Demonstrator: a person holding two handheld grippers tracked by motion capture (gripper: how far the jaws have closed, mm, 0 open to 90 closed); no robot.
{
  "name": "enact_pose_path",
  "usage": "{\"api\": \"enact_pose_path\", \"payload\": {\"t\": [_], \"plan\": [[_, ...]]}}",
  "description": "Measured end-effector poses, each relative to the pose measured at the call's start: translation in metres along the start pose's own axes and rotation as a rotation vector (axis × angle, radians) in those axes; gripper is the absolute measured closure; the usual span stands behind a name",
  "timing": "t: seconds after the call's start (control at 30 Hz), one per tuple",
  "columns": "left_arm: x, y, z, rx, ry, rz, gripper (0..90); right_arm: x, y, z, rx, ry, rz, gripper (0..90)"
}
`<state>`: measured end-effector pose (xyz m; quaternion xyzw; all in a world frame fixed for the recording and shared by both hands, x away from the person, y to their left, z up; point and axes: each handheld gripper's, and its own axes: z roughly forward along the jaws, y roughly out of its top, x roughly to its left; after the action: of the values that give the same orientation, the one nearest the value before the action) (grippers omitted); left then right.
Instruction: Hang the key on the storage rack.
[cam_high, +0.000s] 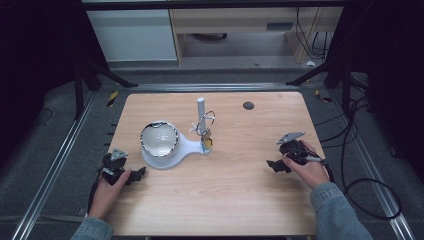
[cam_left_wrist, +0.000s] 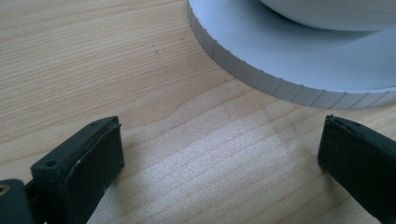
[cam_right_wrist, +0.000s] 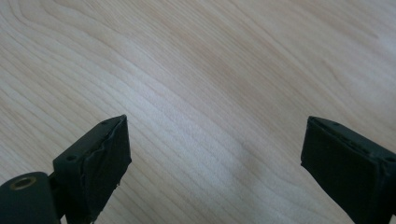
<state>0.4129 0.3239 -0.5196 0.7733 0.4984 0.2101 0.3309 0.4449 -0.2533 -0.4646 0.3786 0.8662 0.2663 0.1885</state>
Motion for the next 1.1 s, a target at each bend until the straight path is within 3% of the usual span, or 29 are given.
{"api": "enact_pose_path", "payload": {"t": [0.17, 0.5, 0.8, 1.1], "plan": [[0.0, 0.0, 0.0, 0.0, 0.001, -0.001, 0.0, -0.01, -0.015, 0.007, -0.002, -0.021, 0.047, 8.8], [0.0, 0.0, 0.0, 0.0, 0.001, -0.001, 0.0, -0.03, -0.024, 0.016, -0.027, -0.044, 0.129, 8.8], [0.0, 0.0, 0.0, 0.0, 0.001, -0.001, 0.0, -0.033, -0.031, 0.023, -0.05, -0.027, 0.18, 7.3], [0.0, 0.0, 0.0, -0.001, 0.001, -0.001, 0.0, -0.029, -0.038, 0.027, -0.127, -0.045, 0.196, 2.6]]}}
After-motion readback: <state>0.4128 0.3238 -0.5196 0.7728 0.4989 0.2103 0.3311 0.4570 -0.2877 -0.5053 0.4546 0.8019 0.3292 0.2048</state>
